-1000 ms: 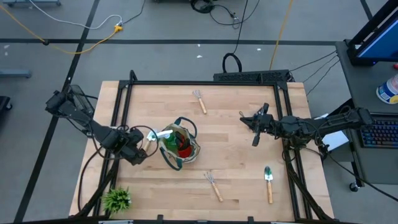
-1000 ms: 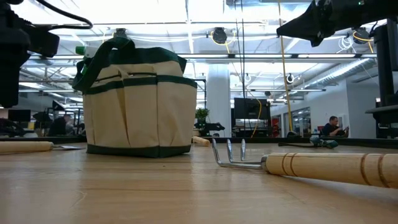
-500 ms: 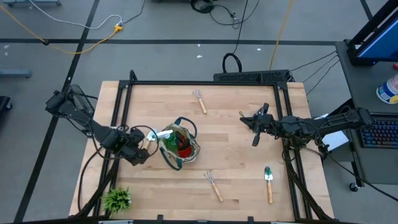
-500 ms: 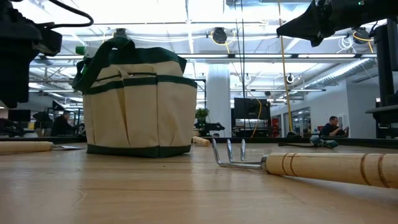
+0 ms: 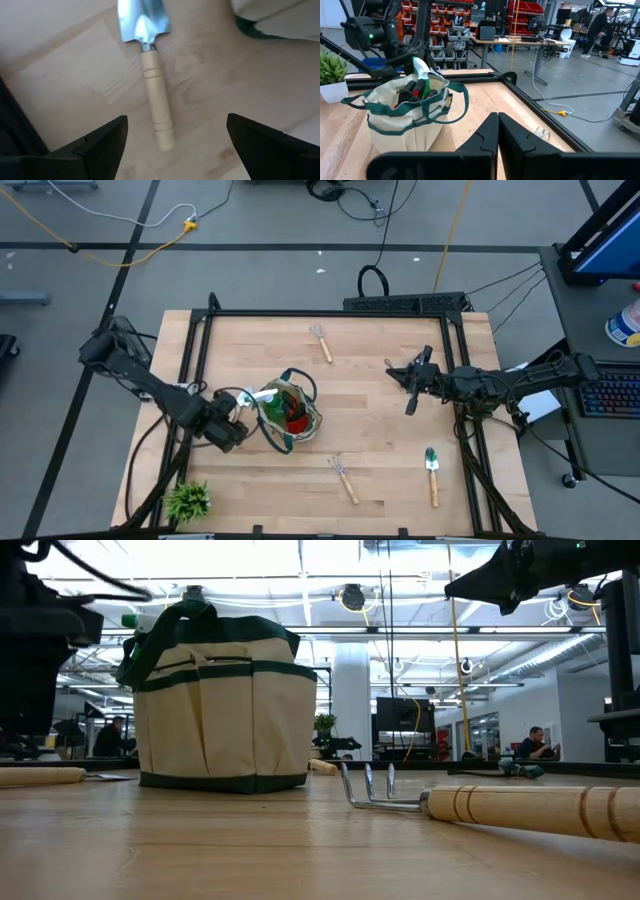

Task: Pick & Place Garden tools in Gardening bag
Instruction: Put the left trowel into the gardening bag

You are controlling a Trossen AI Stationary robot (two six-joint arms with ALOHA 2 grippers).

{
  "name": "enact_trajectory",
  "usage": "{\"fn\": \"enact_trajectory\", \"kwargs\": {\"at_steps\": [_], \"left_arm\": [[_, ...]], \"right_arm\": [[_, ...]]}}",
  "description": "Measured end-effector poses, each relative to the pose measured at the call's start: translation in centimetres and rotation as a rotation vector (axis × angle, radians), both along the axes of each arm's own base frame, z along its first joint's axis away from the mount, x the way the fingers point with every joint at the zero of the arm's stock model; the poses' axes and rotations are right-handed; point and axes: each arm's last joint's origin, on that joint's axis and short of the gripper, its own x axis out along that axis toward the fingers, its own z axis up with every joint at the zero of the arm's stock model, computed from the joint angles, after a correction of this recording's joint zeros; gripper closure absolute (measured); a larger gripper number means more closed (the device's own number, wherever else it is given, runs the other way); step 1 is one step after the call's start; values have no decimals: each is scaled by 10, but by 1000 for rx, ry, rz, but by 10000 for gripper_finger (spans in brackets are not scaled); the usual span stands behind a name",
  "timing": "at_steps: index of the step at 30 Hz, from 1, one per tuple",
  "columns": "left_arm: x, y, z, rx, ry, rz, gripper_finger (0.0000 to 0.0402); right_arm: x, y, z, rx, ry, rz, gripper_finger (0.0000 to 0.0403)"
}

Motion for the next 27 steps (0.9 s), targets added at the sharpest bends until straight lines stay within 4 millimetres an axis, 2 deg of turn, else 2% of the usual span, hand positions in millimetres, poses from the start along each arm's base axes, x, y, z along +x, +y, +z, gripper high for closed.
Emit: {"fn": "enact_trajectory", "kwargs": {"at_steps": [9,17,22,27], "left_arm": [[4,-3,-12,40,59,47,55],[-4,2,-28,45,97,159,55],[-4,1,-35,23,68,149,55],[-5,2,-50,-27,29,148,55]], "right_arm": [[0,0,0,2,0,0,403],[0,0,0,2,0,0,403],[0,0,0,2,0,0,403],[0,0,0,3,-1,0,403]]}}
